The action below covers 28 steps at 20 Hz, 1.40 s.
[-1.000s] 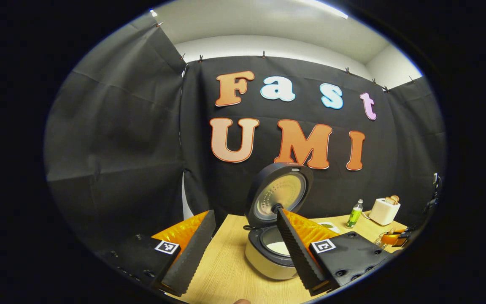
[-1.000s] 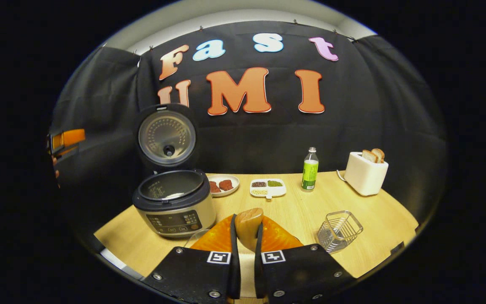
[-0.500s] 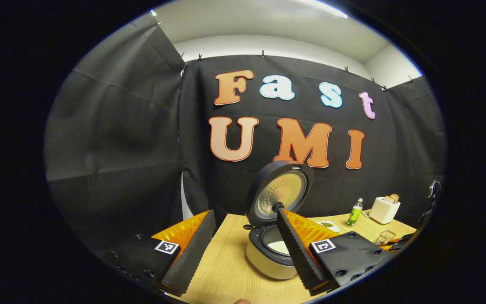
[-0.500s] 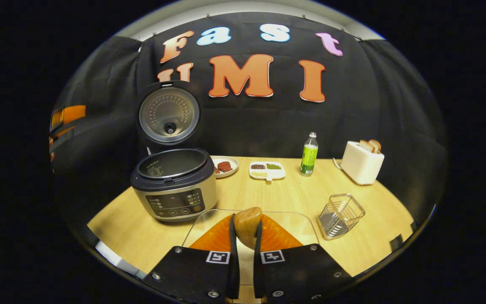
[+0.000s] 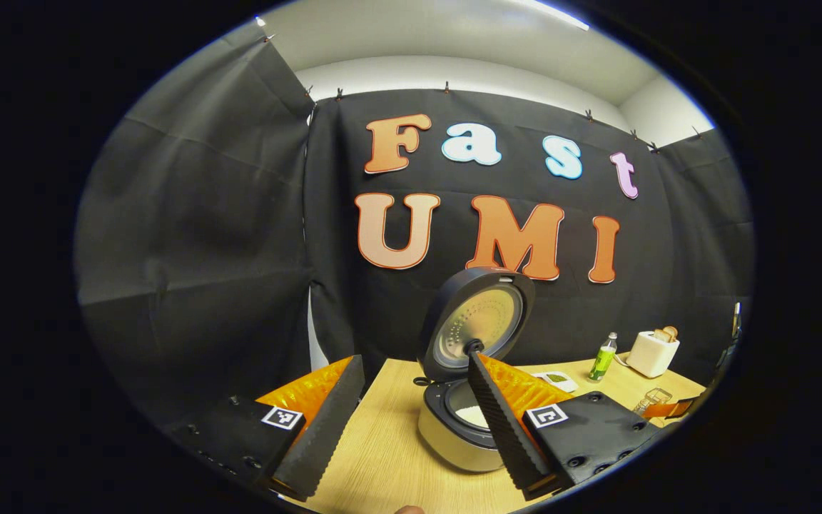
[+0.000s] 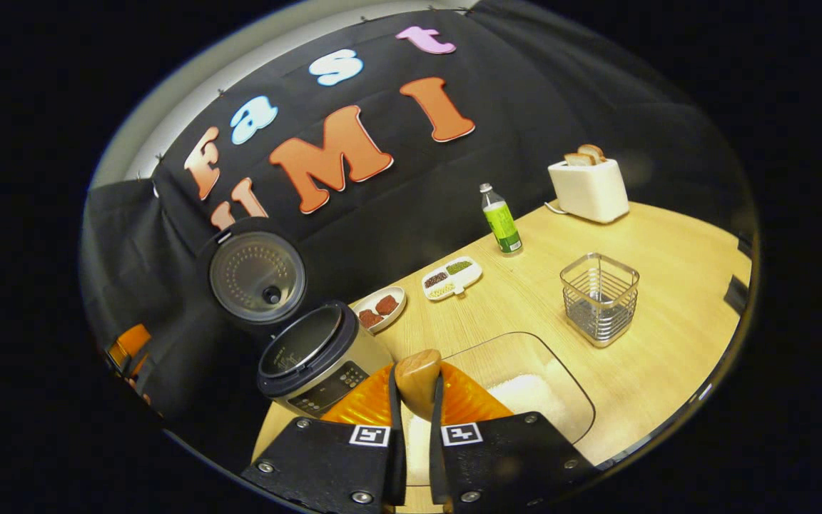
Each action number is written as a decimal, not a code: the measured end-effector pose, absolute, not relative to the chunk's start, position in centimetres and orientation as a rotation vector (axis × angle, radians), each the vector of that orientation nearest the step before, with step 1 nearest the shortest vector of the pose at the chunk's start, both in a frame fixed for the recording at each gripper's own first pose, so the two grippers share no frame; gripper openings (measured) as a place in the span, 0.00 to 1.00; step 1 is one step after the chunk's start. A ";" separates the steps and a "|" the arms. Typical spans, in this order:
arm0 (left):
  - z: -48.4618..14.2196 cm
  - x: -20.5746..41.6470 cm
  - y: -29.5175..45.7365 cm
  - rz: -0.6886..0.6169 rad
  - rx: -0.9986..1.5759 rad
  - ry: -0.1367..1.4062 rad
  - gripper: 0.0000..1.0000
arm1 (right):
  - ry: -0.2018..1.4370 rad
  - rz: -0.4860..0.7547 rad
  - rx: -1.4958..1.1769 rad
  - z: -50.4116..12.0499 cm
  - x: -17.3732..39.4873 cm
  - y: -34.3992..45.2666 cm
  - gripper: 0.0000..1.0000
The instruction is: Close the left gripper, press the button to open the rice cooker; take a wooden spoon from the chopstick holder with the right hand, scoop a spoonful of rice and pour it into the rice cooker, then put the wooden spoon back into the chopstick holder.
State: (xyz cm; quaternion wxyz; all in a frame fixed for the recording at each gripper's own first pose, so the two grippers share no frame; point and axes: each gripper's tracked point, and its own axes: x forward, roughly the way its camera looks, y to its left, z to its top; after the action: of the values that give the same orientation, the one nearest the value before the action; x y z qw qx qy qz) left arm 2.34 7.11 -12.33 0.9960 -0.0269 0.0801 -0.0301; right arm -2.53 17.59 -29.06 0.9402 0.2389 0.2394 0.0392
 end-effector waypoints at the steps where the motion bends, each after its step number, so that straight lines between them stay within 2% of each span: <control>1: -12.2 2.4 7.0 -0.060 -0.049 0.157 0.94 | 0.491 0.073 0.526 -29.3 -2.4 17.6 0.12; 18: -11.0 2.8 4.6 -0.058 -0.012 0.157 0.94 | 0.633 0.057 1.232 -33.1 0.2 14.9 0.12; 28: -10.3 3.0 3.4 -0.047 -0.007 0.140 0.95 | 0.545 0.005 1.352 -29.9 1.3 9.3 0.12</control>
State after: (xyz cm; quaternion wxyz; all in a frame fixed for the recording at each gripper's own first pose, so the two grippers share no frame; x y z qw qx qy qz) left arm 3.01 3.40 -10.32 0.9973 -0.0036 0.0698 -0.0235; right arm 1.31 9.34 -29.91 0.7460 0.6176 0.2490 0.0023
